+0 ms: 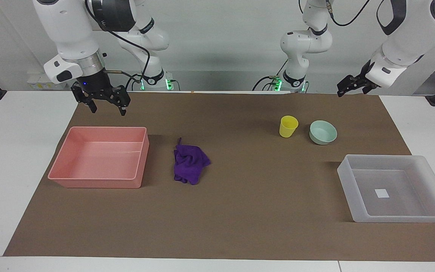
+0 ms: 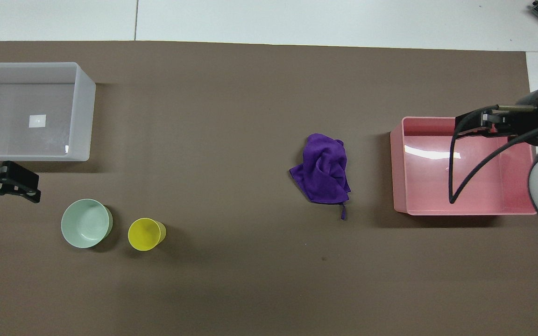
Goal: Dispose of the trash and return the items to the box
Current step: 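Reach the left gripper to the green bowl while the right gripper reaches the cloth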
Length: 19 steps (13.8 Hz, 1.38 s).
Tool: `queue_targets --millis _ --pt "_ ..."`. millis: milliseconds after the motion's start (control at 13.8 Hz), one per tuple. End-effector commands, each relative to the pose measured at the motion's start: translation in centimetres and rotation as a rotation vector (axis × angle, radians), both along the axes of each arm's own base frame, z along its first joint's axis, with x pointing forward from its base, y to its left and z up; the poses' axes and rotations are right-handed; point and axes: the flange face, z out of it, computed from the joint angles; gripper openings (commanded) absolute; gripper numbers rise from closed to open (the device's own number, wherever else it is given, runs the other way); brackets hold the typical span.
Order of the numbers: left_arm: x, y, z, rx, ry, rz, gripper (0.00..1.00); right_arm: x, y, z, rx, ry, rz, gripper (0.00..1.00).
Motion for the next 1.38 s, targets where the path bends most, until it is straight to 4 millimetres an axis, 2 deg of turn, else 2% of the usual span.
queue_targets --millis 0,145,217,362,507,651,796,941,1013,1086,1158,1230,1303 --pt "-2.5 1.1 -2.8 0.025 -0.022 0.003 1.0 0.5 1.0 -2.5 0.02 -0.033 -0.025 1.0" --pt "-2.3 2.0 -5.3 0.021 -0.058 0.01 1.0 1.2 2.5 -5.6 0.028 -0.071 -0.021 1.0" --pt "-2.2 3.0 -7.0 0.011 -0.069 -0.003 1.0 1.2 4.3 -6.4 0.034 -0.082 -0.025 1.0" --pt "-2.5 5.8 -10.8 -0.033 -0.088 -0.062 1.0 1.8 5.6 -8.2 0.039 -0.063 -0.045 1.0" --pt "-2.6 8.7 -13.9 -0.123 -0.098 -0.019 1.0 2.4 8.5 -11.1 0.046 -0.066 -0.003 1.0" --pt "-3.9 8.8 -18.3 -0.144 -0.114 -0.018 1.0 1.7 11.8 -15.0 0.058 -0.079 -0.015 1.0" --pt "-4.7 8.0 -21.6 -0.14 -0.138 -0.019 1.0 1.1 14.1 -19.0 0.066 -0.088 -0.009 1.0" --pt "-5.1 8.0 -24.6 -0.153 -0.116 -0.004 1.0 1.6 15.1 -21.8 0.07 -0.099 0.007 1.0" --pt "-5.2 8.1 -25.3 -0.152 -0.12 0.001 1.0 1.9 15.2 -22.5 0.074 -0.107 0.007 1.0" --pt "-5.2 8.1 -26.3 -0.154 -0.103 0.002 0.91 2.1 15.4 -23.1 0.081 -0.116 -0.01 1.0" --pt "-5.1 8.0 -27.0 -0.155 -0.094 0.004 0.62 1.8 15.6 -24.0 0.084 -0.114 -0.027 1.0" --pt "-5.0 8.0 -27.5 -0.156 -0.086 0.004 0.38 1.9 15.7 -24.9 0.091 -0.127 -0.028 1.0" --pt "-5.0 8.0 -28.1 -0.159 -0.074 0.008 0.29 2.1 16.1 -26.2 0.099 -0.137 -0.028 1.0"
